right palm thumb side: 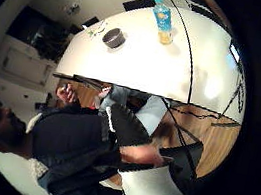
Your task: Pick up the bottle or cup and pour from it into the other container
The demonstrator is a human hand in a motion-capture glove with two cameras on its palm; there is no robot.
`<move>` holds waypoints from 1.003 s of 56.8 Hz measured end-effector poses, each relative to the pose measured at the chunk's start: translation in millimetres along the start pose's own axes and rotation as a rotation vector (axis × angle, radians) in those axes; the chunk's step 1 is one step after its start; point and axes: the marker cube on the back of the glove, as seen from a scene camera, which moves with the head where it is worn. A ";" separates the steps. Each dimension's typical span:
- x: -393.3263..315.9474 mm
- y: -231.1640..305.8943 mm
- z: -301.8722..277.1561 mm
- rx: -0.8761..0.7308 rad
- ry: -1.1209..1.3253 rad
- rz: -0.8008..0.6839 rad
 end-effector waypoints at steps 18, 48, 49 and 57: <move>-2.8 10.4 -7.4 -0.097 0.033 0.064; -12.1 -38.1 54.1 -0.111 0.021 -0.009; -13.2 -44.1 60.5 -0.090 0.007 -0.006; -22.6 -82.7 104.3 -0.112 -0.104 0.088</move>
